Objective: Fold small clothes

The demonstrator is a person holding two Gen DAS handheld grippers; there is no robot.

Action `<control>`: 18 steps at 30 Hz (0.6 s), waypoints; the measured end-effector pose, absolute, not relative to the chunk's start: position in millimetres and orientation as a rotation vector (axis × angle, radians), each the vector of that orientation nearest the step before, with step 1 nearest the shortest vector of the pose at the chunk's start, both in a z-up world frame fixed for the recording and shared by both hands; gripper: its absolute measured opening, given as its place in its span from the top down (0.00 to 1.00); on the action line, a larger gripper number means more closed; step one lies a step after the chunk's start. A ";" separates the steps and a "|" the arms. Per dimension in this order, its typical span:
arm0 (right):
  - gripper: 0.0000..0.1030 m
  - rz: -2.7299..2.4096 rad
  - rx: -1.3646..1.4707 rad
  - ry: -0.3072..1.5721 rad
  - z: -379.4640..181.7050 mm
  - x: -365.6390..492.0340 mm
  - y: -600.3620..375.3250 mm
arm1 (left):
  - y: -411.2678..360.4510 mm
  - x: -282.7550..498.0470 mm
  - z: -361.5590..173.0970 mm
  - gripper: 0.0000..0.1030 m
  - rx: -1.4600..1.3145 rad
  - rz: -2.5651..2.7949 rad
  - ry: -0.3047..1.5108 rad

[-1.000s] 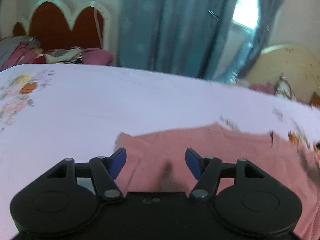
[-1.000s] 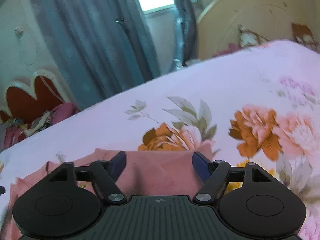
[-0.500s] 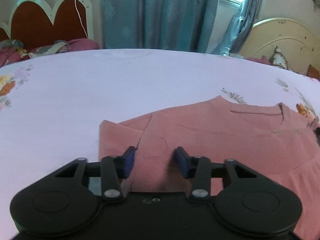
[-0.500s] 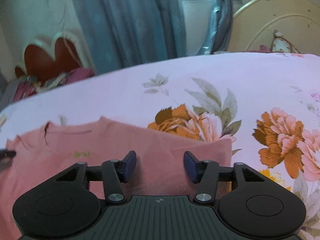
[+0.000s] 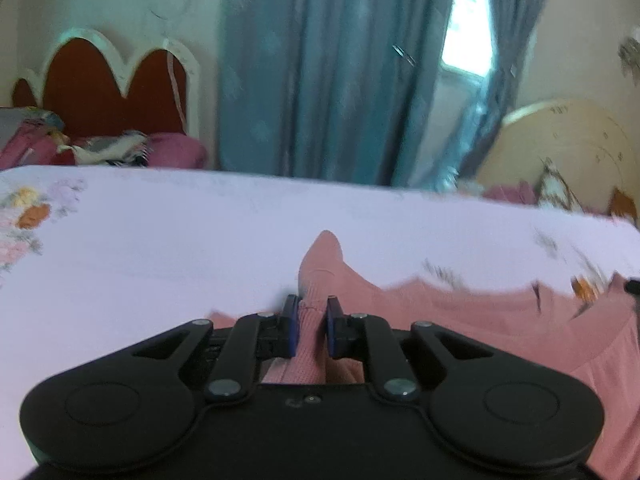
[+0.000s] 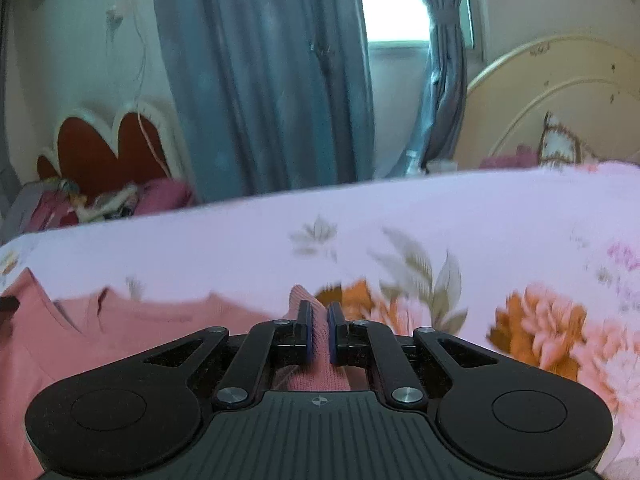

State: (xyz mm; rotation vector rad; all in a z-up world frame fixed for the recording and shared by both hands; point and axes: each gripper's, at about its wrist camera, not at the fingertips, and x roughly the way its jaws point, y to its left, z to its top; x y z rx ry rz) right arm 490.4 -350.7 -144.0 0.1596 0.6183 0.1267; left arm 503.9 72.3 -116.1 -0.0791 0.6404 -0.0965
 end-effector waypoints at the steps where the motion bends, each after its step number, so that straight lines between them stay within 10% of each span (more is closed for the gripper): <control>1: 0.94 0.115 0.166 0.626 -146.7 494.6 -349.5 | 72.8 507.6 -116.9 0.88 -0.092 -0.077 0.636; 10: 0.93 0.017 0.140 0.743 -189.7 511.8 -349.0 | 53.1 514.2 -160.4 0.84 0.069 -0.014 0.708; 18: 0.84 0.037 0.171 0.660 -158.6 486.6 -347.1 | 66.4 494.9 -138.0 0.61 0.079 0.003 0.672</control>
